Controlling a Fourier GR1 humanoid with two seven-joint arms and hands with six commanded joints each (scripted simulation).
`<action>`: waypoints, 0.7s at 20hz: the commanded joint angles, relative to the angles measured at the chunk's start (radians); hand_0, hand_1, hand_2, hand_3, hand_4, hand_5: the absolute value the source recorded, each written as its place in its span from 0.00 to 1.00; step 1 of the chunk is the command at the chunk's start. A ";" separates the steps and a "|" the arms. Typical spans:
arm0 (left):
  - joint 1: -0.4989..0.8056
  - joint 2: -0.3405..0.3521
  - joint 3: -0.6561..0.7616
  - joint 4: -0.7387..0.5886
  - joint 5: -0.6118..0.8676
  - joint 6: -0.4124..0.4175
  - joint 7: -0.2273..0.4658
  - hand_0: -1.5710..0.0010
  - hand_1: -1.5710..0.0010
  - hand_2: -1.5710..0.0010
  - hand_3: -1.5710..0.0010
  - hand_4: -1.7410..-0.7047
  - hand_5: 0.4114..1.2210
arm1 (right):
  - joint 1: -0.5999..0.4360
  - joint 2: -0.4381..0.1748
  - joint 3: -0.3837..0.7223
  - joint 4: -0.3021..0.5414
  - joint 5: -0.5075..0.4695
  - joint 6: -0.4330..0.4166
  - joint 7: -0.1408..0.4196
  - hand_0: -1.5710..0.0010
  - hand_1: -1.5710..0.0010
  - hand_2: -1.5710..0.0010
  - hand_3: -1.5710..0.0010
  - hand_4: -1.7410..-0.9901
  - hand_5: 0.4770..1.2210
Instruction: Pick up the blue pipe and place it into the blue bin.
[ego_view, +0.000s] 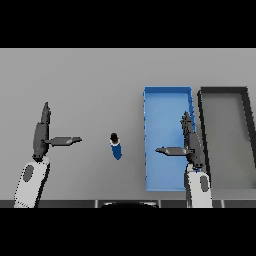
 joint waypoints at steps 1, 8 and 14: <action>0.001 -0.001 0.000 -0.001 0.000 0.001 -0.005 1.00 1.00 1.00 1.00 0.64 0.22 | 0.001 -0.001 0.000 -0.001 -0.001 0.000 -0.001 1.00 1.00 1.00 1.00 0.69 0.19; 0.014 0.134 -0.054 -0.042 0.014 -0.218 -0.068 1.00 1.00 1.00 1.00 0.64 0.22 | 0.054 -0.079 0.059 -0.056 0.077 0.054 -0.084 1.00 1.00 1.00 1.00 0.69 0.19; 0.021 0.208 -0.073 -0.044 0.041 -0.356 -0.085 1.00 1.00 1.00 1.00 0.64 0.23 | 0.117 -0.127 0.105 -0.146 0.159 0.055 -0.057 1.00 1.00 1.00 1.00 0.73 0.18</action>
